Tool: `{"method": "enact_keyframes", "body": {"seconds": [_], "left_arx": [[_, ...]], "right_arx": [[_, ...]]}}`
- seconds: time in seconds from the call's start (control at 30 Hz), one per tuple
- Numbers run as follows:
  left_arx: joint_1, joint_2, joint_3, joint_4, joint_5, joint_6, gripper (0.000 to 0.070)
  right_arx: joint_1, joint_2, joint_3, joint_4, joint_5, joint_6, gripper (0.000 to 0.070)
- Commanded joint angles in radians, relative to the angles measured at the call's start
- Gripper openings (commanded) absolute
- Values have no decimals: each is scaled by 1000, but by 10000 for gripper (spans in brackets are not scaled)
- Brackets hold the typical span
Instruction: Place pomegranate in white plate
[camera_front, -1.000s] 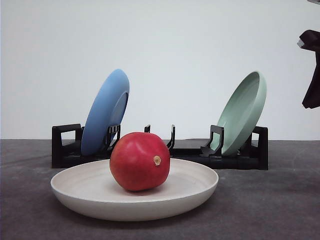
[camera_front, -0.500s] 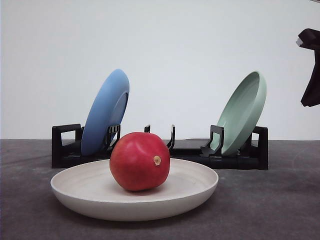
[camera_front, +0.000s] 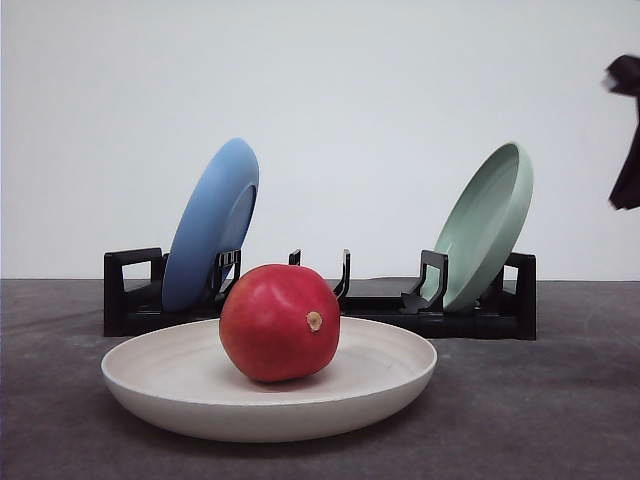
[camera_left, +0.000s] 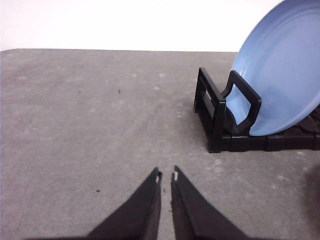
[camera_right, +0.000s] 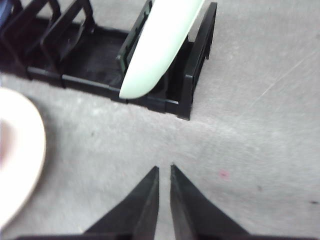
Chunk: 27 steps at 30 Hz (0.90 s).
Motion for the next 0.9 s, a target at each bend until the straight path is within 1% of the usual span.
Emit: {"method": "enact_keyframes", "body": {"seconds": [0.0,0.07,0.2,0.27,0.37,0.53,0.63,0.77,0.8,0.87], "left_arx": [[0,0,-9,15,2,13,18],[0,0,-9,15,2,13,18],[0,0,-9,15,2,13,18],[0,0,-9,15,2,13,18],[0,0,-9,15,2,13,18],[0,0,-9,15,2,13,18],[0,0,-9,15,2,13,18],[0,0,-9,15,2,13,18],[0,0,-9,15,2,13,18],[0,0,-9,15,2,13,18]], "right_arx": [[-4,-34,2,-13,4,-61,34],[-14,-81,2,-25,4,-68,34],[-59,-183,-11,-26,4,-159,34],[-100,-241,-38,-20,5,-179,34],[-165,-325,-101,-7,4,-175,35],[-242,-469,-256,54,5,-134,35],[-264,-558,-357,126,5,-103,34],[-275,-678,-469,219,5,-94,34],[-276,-709,-490,233,5,-94,34],[-276,-761,-500,207,15,-98,35]]}}
